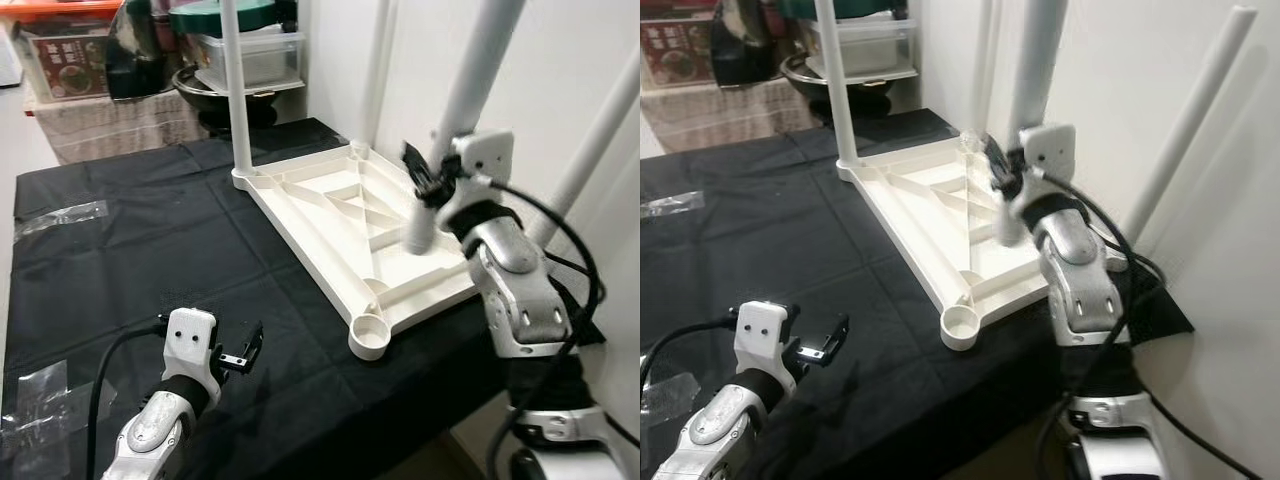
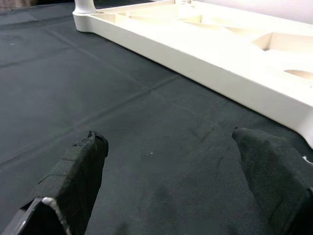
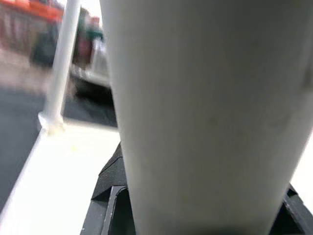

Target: Building children table

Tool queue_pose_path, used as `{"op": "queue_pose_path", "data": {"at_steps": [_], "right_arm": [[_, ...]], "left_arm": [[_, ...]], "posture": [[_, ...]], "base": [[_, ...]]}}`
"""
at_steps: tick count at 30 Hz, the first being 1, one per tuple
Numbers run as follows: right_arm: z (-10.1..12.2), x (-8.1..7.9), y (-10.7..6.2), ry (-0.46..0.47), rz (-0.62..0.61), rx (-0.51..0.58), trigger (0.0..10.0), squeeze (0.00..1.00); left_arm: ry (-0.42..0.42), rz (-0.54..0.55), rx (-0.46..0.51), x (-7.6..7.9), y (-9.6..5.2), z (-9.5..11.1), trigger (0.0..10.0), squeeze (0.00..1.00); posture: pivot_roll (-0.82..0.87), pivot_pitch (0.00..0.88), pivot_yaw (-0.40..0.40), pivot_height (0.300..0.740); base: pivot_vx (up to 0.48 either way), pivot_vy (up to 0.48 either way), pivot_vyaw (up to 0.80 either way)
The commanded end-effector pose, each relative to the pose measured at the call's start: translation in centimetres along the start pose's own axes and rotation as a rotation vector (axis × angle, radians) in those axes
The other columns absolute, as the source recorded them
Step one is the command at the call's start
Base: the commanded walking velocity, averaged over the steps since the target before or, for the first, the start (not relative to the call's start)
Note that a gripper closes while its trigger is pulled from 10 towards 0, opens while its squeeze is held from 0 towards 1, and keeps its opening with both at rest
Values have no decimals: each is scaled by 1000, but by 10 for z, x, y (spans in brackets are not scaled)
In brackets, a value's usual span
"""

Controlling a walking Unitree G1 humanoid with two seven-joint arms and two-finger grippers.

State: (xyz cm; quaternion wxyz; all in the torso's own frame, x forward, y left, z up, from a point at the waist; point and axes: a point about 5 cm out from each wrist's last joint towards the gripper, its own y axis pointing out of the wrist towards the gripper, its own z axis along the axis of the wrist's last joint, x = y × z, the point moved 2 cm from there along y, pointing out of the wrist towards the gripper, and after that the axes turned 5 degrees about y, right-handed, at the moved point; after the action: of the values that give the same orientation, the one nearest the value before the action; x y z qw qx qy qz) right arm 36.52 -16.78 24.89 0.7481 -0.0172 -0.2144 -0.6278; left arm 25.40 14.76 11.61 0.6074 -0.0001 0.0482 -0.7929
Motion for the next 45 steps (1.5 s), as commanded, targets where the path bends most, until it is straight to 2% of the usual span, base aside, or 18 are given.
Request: {"op": "queue_pose_path", "data": {"at_steps": [1, 4, 9, 13, 14, 16, 19, 24, 25, 26, 29, 33, 34, 35, 37, 42, 44, 45], "right_arm": [[-2, -3, 0, -62, 8, -6, 10000, 0], [-15, -14, -3, -130, 80, -59, 10000, 0], [-21, -43, -7, -84, 217, -67, 10000, 0], [-28, -78, -12, 47, 309, -84, 10000, 0], [-28, -78, -12, 47, 309, -84, 10000, 0], [-30, -107, -22, 163, 401, -124, 10000, 0], [-30, -119, -28, 202, 443, -144, 10000, 0], [-18, -138, -32, 443, 475, -155, 10000, 0], [-18, -138, -32, 443, 475, -155, 10000, 0], [-11, -139, -27, 544, 446, -141, 10000, 0], [0, -142, -22, 666, 426, -114, 10000, 0], [-1, -143, -20, 613, 424, -106, 10000, 0], [-10, -129, -17, 520, 389, -113, 10000, 0], [-10, -129, -17, 520, 389, -113, 10000, 0], [-18, -103, -10, 418, 326, -116, 10000, 0], [-17, -85, -5, 357, 282, -98, 10000, 0], [-11, -61, 3, 333, 231, -65, 10000, 0], [-11, -61, 3, 333, 231, -65, 10000, 0]], "left_arm": [[5, 2, -17, 0, -1, -5, 10000, 0], [9, 6, -21, -1, -2, -6, 10000, 0], [13, 9, -24, -2, 0, -6, 10000, 0], [13, 10, -23, 0, 1, -6, 10000, 0], [13, 10, -23, 0, 1, -6, 10000, 0], [15, 13, -28, -1, 1, -7, 10000, 0], [16, 15, -30, -2, 1, -7, 10000, 0], [14, 22, -29, -3, 3, -7, 10000, 0], [14, 22, -29, -3, 3, -7, 10000, 0], [11, 21, -27, -2, 3, -7, 10000, 0], [10, 19, -25, -1, 4, -7, 10000, 0], [14, 25, -21, -3, 5, -6, 10000, 0], [14, 33, -21, -5, 3, -6, 10000, 0], [14, 33, -21, -5, 3, -6, 10000, 0], [18, 44, -31, -9, -1, -9, 10000, 0], [22, 64, -40, -15, -5, -11, 10000, 0], [40, 124, -56, -32, -12, -14, 10000, 0], [40, 124, -56, -32, -12, -14, 10000, 0]], "posture": [[69, 0, -82, 740], [70, 0, -84, 740], [72, 0, -88, 740], [79, 0, -92, 740], [79, 0, -92, 740], [81, 0, -94, 740], [81, 0, -95, 740], [76, 0, -92, 740], [76, 0, -92, 740], [74, 0, -92, 740], [75, 0, -91, 740], [80, 0, -95, 740], [84, 0, -98, 740], [84, 0, -98, 740], [83, 0, -100, 740], [83, 0, -100, 740], [84, 0, -97, 740], [84, 0, -97, 740]], "base": [[0, 0, 0], [0, 0, 0], [0, 0, 0], [0, 0, 0], [0, 0, 0], [0, 0, 0], [0, 0, 0], [0, 0, 0], [0, 0, 0], [0, 0, 0], [0, 0, 0], [0, 0, 0], [0, 0, 0], [0, 0, 0], [0, 0, 0], [0, 0, 0], [0, 0, 0], [0, 0, 0]]}}
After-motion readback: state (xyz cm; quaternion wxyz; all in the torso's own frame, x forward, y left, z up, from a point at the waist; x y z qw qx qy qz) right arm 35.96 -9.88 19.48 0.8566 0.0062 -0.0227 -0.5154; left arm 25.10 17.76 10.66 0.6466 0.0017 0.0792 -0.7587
